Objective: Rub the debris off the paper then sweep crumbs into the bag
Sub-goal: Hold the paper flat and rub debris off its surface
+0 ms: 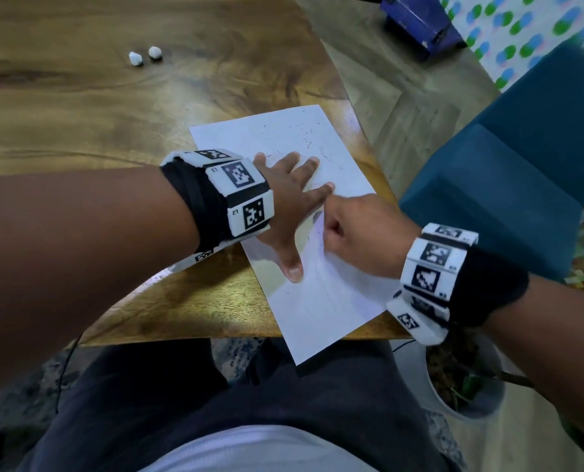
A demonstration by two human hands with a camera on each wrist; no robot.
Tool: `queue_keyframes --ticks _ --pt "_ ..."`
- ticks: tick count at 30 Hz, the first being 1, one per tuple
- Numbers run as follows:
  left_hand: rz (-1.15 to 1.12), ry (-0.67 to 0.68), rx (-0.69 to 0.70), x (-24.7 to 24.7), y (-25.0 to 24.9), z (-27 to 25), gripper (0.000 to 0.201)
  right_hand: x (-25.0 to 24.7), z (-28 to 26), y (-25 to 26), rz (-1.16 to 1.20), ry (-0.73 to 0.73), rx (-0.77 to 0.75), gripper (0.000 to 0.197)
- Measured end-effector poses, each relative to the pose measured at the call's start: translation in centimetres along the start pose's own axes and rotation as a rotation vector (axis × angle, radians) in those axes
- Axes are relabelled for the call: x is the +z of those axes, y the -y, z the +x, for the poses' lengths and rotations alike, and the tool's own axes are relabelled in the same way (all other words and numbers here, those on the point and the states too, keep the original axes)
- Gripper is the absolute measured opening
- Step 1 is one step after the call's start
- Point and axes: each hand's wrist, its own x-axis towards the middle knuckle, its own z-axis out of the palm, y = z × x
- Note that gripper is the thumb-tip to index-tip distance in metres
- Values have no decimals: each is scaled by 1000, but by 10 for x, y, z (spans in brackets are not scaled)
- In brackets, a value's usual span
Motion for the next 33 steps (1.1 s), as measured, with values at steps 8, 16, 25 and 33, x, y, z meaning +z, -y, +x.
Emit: queue_keyframes --ticks 8,16,25,33 --pt "-1 5 -5 0 -1 0 156 -7 6 -20 5 -37 31 13" --pt "10 9 -3 0 -1 0 154 8 -19 8 49 85 -161 12" --pt "-16 11 -3 0 1 -1 156 -11 20 -37 20 -94 112 11" --pt "-1 13 2 0 0 -2 154 9 -41 23 50 103 -201 16"
